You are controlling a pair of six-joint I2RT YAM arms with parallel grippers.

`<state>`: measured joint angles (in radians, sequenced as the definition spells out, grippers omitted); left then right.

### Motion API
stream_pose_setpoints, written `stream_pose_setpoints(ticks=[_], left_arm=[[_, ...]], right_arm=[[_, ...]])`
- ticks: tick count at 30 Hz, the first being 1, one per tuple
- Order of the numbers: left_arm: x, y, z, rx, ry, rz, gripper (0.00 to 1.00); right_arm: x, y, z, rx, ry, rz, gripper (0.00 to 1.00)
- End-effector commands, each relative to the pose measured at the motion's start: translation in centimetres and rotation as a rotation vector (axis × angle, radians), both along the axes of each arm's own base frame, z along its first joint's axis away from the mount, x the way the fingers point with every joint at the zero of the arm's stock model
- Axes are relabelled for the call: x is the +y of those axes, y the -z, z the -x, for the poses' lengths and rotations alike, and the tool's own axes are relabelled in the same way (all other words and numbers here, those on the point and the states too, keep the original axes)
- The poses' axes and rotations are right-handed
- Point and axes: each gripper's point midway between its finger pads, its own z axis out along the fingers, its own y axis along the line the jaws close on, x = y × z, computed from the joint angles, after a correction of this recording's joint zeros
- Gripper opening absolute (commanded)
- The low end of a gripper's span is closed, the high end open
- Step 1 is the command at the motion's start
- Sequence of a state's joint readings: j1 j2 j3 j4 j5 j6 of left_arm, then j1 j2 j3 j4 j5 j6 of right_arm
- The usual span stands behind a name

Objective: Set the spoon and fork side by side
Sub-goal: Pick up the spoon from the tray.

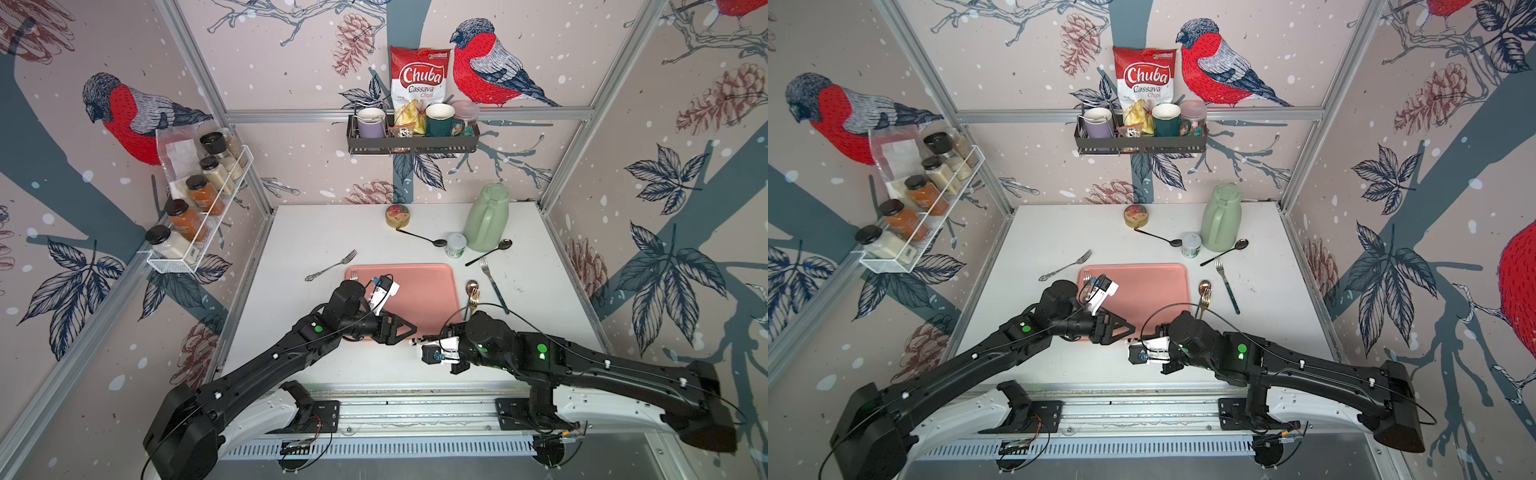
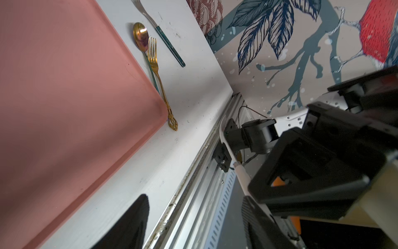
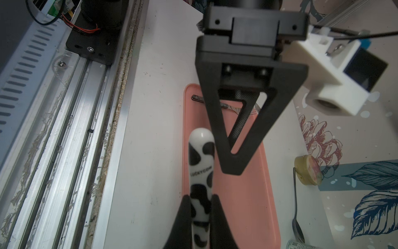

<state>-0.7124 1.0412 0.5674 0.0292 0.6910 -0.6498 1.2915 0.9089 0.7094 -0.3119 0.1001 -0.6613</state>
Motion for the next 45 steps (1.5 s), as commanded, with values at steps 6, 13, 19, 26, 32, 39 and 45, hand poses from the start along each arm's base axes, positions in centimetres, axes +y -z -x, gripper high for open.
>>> stream_pose_setpoints(ticks=[6, 13, 19, 26, 32, 39, 45], left_arm=[[-1.8, -6.2, 0.7, 0.118, 0.039, 0.271, 0.69], [-1.9, -4.3, 1.9, 0.168, 0.075, 0.216, 0.67], [-2.5, -4.6, 3.7, 0.175, 0.147, 0.224, 0.66], [-3.1, -4.6, 3.4, 0.189, 0.157, 0.240, 0.49], [-3.8, -4.4, 3.0, 0.213, 0.165, 0.263, 0.14], [-3.9, -3.4, 1.4, 0.205, 0.077, 0.270, 0.00], [-3.1, -2.8, -0.7, 0.144, -0.079, 0.268, 0.00]], right_arm=[[-0.2, -0.5, -0.9, -0.079, 0.035, 0.003, 0.00], [-0.7, -0.7, -1.1, -0.093, 0.047, -0.002, 0.00], [-1.2, -0.9, -1.2, -0.100, 0.055, -0.005, 0.00], [-1.0, -1.0, -1.0, -0.098, 0.044, -0.014, 0.00], [-0.9, -1.0, -0.9, -0.092, 0.041, -0.023, 0.08], [-1.5, -2.5, -1.6, -0.084, 0.111, -0.126, 0.44], [-3.4, -5.1, -3.1, -0.027, 0.249, -0.303, 0.60]])
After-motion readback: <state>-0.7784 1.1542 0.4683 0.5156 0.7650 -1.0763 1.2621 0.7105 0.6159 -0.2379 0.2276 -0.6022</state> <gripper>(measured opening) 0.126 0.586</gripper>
